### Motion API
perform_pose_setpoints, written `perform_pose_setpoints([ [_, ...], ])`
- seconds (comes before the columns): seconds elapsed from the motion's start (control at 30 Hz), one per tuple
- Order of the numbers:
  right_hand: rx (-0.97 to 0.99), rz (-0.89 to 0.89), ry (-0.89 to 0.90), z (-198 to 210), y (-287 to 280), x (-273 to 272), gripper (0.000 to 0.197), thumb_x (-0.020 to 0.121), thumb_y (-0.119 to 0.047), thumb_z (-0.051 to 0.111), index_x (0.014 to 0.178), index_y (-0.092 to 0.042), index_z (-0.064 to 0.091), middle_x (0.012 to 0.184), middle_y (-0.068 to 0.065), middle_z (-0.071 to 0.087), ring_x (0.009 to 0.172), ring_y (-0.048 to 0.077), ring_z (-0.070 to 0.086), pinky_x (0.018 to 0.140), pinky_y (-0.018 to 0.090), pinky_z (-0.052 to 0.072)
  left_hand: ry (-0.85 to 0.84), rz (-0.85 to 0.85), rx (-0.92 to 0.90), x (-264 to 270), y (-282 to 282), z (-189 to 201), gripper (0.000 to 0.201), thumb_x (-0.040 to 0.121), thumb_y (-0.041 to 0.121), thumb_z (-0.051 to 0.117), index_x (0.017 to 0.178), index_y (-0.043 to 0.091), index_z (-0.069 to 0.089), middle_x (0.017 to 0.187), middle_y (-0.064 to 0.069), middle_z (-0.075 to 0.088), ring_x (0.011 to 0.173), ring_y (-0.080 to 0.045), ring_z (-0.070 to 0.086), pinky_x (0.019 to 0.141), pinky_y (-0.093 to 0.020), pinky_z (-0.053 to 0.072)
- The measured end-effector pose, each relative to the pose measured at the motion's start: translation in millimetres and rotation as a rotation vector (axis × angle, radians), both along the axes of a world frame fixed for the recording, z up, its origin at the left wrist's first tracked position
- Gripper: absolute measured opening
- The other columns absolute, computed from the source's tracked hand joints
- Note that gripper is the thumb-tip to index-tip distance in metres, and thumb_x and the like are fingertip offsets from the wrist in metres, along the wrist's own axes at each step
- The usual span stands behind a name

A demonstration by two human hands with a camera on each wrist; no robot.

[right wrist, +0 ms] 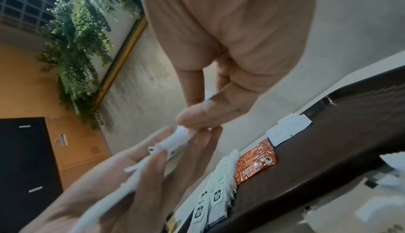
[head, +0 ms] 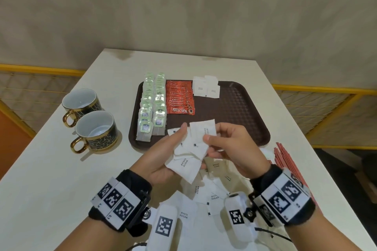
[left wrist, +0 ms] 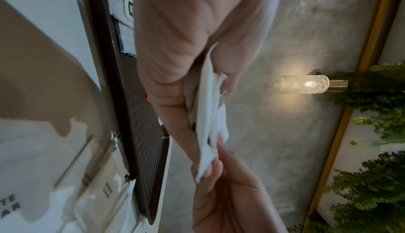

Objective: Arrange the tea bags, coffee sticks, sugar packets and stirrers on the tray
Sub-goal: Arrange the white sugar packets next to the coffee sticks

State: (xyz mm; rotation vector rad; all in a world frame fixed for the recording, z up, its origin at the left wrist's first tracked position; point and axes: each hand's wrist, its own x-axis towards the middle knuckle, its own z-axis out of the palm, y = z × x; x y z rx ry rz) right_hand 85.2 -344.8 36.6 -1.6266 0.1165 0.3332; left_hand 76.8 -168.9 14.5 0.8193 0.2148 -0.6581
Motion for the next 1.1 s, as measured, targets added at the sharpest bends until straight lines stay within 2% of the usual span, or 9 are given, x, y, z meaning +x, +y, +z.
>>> perform_pose_setpoints([
  [0.07,0.007,-0.042,-0.020,-2.2,4.2,1.1,0.016,0.084,0.000,0.070,0.097,0.004,0.063,0.068,0.006,0.068,0.050,0.010,0.058,0.047,0.019,0.050,-0.037,0.007,0.019,-1.4,0.0,2.6,0.036,0.088,0.019,0.058,0.121,0.004,0.062,0.112,-0.024,0.069,0.085,-0.033,0.072,0.066,-0.044,0.060],
  [0.2,-0.004,-0.142,-0.086,2.4,-1.4,3.7,0.003,0.088,-0.004,0.067,0.089,-0.001,0.065,0.083,0.015,0.071,0.049,0.009,0.056,0.046,0.020,0.049,-0.088,0.059,0.084,-3.2,2.5,1.6,0.032,0.086,-0.007,0.056,0.114,0.005,0.064,0.108,-0.022,0.071,0.083,-0.034,0.073,0.060,-0.044,0.061],
  [0.33,0.063,-0.252,-0.101,11.4,-19.3,8.8,0.006,0.091,-0.008,0.064,0.085,-0.009,0.065,0.091,0.013,0.071,0.060,0.012,0.060,0.051,0.022,0.050,-0.138,0.120,0.146,-2.9,7.7,0.1,0.028,0.084,-0.005,0.059,0.104,0.011,0.071,0.104,-0.020,0.073,0.080,-0.032,0.073,0.058,-0.042,0.061],
  [0.57,0.058,-0.044,0.006,4.5,-8.0,-10.6,0.007,0.089,-0.004,0.064,0.094,0.001,0.064,0.093,0.011,0.075,0.078,0.017,0.071,0.058,0.024,0.056,-0.201,0.218,0.137,-1.5,0.3,-2.5,0.026,0.077,0.002,0.065,0.101,0.013,0.067,0.105,-0.016,0.073,0.088,-0.030,0.072,0.058,-0.037,0.061],
  [0.67,0.114,-0.060,0.052,-1.5,-1.4,-11.0,0.010,0.090,-0.004,0.065,0.098,0.001,0.063,0.092,0.010,0.074,0.076,0.016,0.071,0.058,0.023,0.055,-0.227,0.223,0.094,-3.3,-5.5,-3.8,0.025,0.076,0.001,0.064,0.097,0.013,0.063,0.100,-0.015,0.073,0.087,-0.031,0.071,0.058,-0.037,0.060],
  [0.8,0.155,-0.122,0.010,4.2,-1.9,-4.5,0.005,0.089,0.001,0.064,0.089,0.000,0.060,0.085,0.013,0.072,0.062,0.012,0.066,0.052,0.018,0.051,-0.235,0.181,0.079,-4.2,-6.2,-3.5,0.016,0.078,0.004,0.064,0.093,0.011,0.061,0.098,-0.020,0.069,0.079,-0.031,0.070,0.056,-0.037,0.059],
  [0.87,0.148,-0.129,-0.012,7.6,-3.7,-0.2,0.006,0.089,0.002,0.063,0.089,-0.001,0.058,0.090,0.017,0.073,0.064,0.014,0.068,0.048,0.017,0.049,-0.246,0.135,0.126,-3.7,-3.5,-2.0,0.011,0.081,0.007,0.064,0.091,0.010,0.062,0.101,-0.022,0.069,0.080,-0.032,0.070,0.057,-0.039,0.060],
  [1.0,0.054,-0.049,-0.056,8.9,-5.1,4.5,0.010,0.092,0.002,0.059,0.100,-0.003,0.062,0.100,0.012,0.073,0.085,0.027,0.073,0.052,0.018,0.052,-0.314,0.076,0.303,1.6,2.2,-2.7,0.016,0.085,-0.008,0.062,0.087,0.008,0.061,0.093,-0.022,0.069,0.075,-0.032,0.069,0.056,-0.037,0.058],
  [1.1,0.028,-0.057,-0.082,10.1,-7.4,6.4,0.009,0.091,0.004,0.059,0.095,-0.001,0.065,0.096,0.013,0.073,0.085,0.024,0.073,0.058,0.020,0.056,-0.366,0.097,0.422,4.8,1.5,-5.6,0.022,0.083,-0.012,0.065,0.086,0.009,0.060,0.092,-0.020,0.069,0.076,-0.031,0.069,0.060,-0.035,0.057],
])
